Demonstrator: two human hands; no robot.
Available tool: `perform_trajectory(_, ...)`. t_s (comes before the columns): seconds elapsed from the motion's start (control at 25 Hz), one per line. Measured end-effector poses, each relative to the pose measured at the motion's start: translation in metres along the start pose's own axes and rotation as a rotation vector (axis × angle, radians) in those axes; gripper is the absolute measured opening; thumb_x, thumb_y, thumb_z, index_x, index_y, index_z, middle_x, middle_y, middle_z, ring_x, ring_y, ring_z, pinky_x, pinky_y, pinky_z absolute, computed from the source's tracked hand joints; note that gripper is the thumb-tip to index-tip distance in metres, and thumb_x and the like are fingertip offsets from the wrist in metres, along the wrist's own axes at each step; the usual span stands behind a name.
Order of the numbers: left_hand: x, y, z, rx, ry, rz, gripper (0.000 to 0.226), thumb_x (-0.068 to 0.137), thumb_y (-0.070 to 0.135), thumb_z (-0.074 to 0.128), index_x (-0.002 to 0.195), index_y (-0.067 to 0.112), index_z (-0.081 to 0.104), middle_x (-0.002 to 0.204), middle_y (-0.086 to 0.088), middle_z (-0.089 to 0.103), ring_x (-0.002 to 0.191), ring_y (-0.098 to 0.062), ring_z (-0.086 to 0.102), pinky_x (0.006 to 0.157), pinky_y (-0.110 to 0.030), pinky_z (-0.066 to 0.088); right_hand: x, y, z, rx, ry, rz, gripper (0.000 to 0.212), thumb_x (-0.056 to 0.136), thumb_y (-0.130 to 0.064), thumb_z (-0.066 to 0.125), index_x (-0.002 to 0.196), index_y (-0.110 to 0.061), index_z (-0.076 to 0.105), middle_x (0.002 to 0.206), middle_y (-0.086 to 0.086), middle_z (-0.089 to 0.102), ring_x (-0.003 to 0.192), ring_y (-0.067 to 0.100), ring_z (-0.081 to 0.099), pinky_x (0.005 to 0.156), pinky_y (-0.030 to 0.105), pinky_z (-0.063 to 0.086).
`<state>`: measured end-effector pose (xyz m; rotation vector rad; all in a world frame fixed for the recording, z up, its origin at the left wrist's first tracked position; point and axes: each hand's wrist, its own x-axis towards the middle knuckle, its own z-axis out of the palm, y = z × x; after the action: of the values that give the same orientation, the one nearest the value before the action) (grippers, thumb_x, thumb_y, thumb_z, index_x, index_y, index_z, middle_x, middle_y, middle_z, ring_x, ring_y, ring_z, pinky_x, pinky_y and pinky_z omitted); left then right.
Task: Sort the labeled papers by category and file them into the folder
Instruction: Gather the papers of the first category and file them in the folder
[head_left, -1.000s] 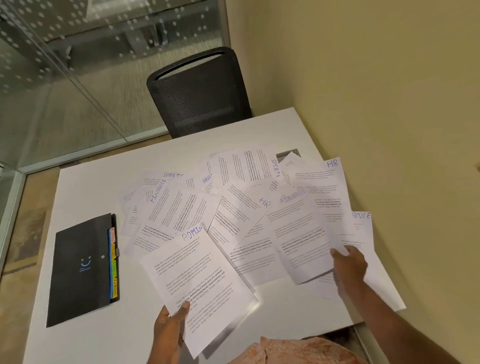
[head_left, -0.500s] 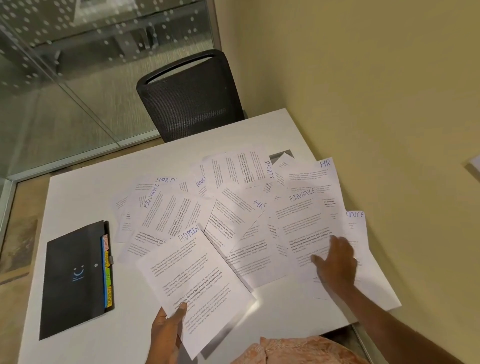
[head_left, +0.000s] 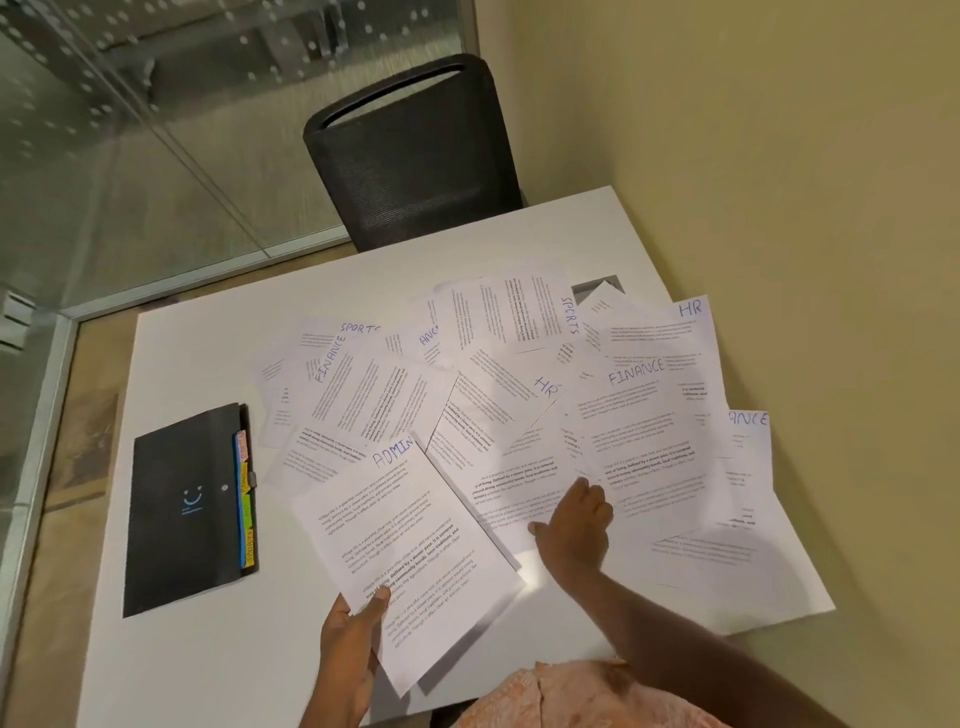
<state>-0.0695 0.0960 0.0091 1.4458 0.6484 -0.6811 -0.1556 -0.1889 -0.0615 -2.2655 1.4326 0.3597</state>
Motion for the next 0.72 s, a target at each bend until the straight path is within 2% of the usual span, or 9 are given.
perform_trajectory(0.12,-0.001,0.0,-0.007,0.008,0.006,-0.003,0.037,0.098,-0.001,0.069,0.128,0.019,0.07,0.122,-0.007,0.079,0.113,-0.034,0.074,0.106,-0.05,0.052,0.0,-0.005,0.006,-0.034,0.008,-0.033,0.112,0.059,-0.055,0.101,0.129,-0.001,0.033,0.116,0.018,0.058,0.102,0.03,0.061,0.088,0.036,0.059)
perform_trajectory(0.2,-0.002,0.0,-0.008,0.007,0.003,-0.002,0.038,0.098,-0.002,0.068,0.13,0.018,0.07,0.122,-0.008,0.079,0.113,-0.034,0.074,0.107,-0.05,0.051,-0.002,-0.008,0.002,-0.017,0.03,-0.002,0.11,0.06,-0.054,0.101,0.131,-0.002,0.034,0.118,0.017,0.058,0.103,0.029,0.063,0.084,0.035,0.062)
perform_trajectory(0.32,-0.002,0.003,-0.007,-0.007,0.0,-0.003,0.039,0.098,-0.004,0.067,0.133,0.015,0.068,0.124,-0.01,0.078,0.115,-0.035,0.073,0.106,-0.048,0.051,-0.006,-0.012,-0.007,-0.065,0.037,0.065,0.104,0.063,-0.063,0.095,0.134,-0.009,0.041,0.121,0.01,0.058,0.106,0.025,0.06,0.073,0.036,0.061)
perform_trajectory(0.4,-0.002,0.005,-0.005,-0.008,-0.008,-0.001,0.039,0.098,-0.004,0.067,0.134,0.014,0.068,0.125,-0.01,0.078,0.113,-0.033,0.074,0.103,-0.045,0.053,-0.005,-0.012,-0.008,-0.073,0.055,0.081,0.107,0.059,-0.065,0.095,0.135,-0.01,0.042,0.12,0.01,0.056,0.104,0.025,0.057,0.072,0.036,0.061)
perform_trajectory(0.56,-0.005,0.008,-0.001,-0.018,-0.019,0.003,0.041,0.097,-0.004,0.067,0.134,0.013,0.067,0.122,-0.008,0.079,0.109,-0.028,0.076,0.086,-0.039,0.065,0.006,-0.011,0.002,-0.098,0.036,0.067,0.112,0.056,-0.064,0.096,0.133,-0.005,0.041,0.119,0.014,0.055,0.103,0.028,0.057,0.089,0.036,0.052)
perform_trajectory(0.64,-0.005,0.008,-0.002,-0.024,-0.02,0.003,0.042,0.097,-0.005,0.067,0.136,0.011,0.066,0.124,-0.009,0.078,0.112,-0.031,0.075,0.085,-0.038,0.065,0.01,-0.013,0.005,-0.092,0.027,0.071,0.107,0.056,-0.059,0.097,0.13,-0.005,0.04,0.116,0.014,0.055,0.1,0.026,0.058,0.089,0.034,0.05)
perform_trajectory(0.72,-0.005,0.006,-0.003,-0.024,-0.012,-0.003,0.043,0.097,-0.005,0.068,0.137,0.01,0.066,0.125,-0.011,0.077,0.113,-0.034,0.074,0.083,-0.039,0.065,0.011,-0.014,0.008,-0.024,0.026,0.087,0.105,0.057,-0.047,0.101,0.128,-0.005,0.037,0.116,0.015,0.056,0.099,0.024,0.06,0.087,0.031,0.056)
